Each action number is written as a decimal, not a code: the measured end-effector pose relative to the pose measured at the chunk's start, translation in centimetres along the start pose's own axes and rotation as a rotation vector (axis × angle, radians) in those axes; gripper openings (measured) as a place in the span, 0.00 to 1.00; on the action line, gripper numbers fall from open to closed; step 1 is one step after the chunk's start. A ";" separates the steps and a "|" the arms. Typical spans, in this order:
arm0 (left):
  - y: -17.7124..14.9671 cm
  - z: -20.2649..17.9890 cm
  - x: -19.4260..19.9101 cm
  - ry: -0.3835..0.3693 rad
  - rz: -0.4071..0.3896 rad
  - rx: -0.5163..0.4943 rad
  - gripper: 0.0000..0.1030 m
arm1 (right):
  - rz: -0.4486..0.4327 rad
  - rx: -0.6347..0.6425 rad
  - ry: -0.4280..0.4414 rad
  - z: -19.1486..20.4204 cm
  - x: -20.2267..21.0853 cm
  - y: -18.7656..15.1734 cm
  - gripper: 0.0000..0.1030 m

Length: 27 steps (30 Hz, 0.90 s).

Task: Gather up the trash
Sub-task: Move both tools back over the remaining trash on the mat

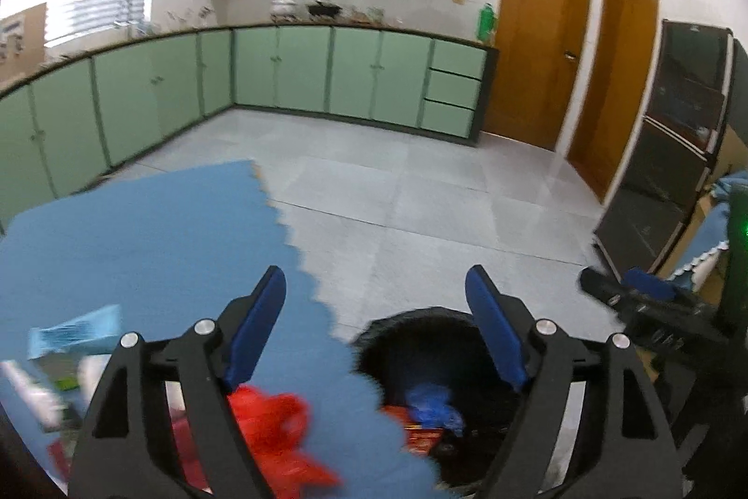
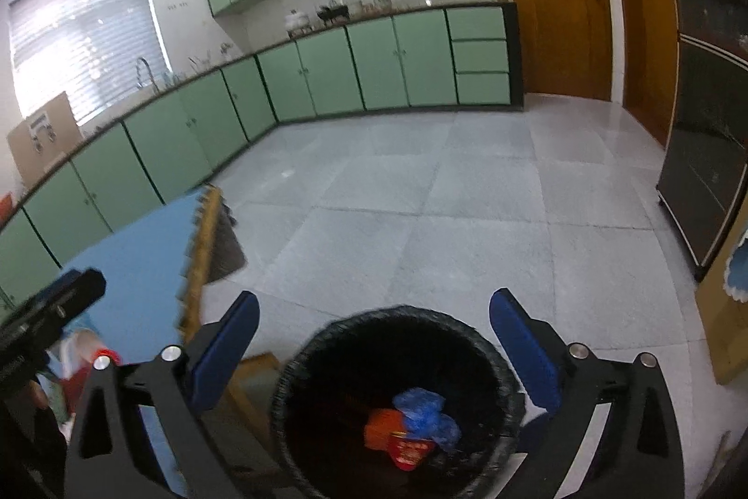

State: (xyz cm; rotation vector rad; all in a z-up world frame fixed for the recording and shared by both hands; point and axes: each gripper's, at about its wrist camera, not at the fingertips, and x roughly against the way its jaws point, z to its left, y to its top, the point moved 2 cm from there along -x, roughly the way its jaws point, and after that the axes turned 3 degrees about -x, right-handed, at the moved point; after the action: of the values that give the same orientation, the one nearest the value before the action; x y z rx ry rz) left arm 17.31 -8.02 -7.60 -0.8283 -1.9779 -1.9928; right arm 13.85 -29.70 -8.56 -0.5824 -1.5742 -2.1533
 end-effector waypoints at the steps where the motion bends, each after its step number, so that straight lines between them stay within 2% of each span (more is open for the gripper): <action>1: 0.1 0.4 0.6 0.012 -0.007 0.004 0.75 | -0.008 0.001 0.010 0.6 0.4 0.0 0.94; 8: -0.1 5.0 6.5 0.169 -0.089 0.028 0.76 | -0.041 0.037 0.078 5.8 2.0 -0.9 0.94; 14: -0.9 8.3 9.7 0.251 -0.109 0.050 0.80 | -0.042 0.098 0.130 10.5 2.3 -2.7 0.94; 20: -3.1 11.5 11.1 0.286 -0.088 0.091 0.84 | -0.021 0.145 0.162 13.9 1.7 -4.7 0.94; 27: -5.2 13.7 10.1 0.298 -0.044 0.107 0.85 | 0.013 0.175 0.177 16.3 0.3 -6.8 0.94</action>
State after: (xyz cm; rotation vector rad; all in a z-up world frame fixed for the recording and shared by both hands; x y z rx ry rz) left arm 9.56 8.04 -7.53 -0.4370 -1.9215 -1.8861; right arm 11.35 -12.26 -9.27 -0.3358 -1.6338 -1.9728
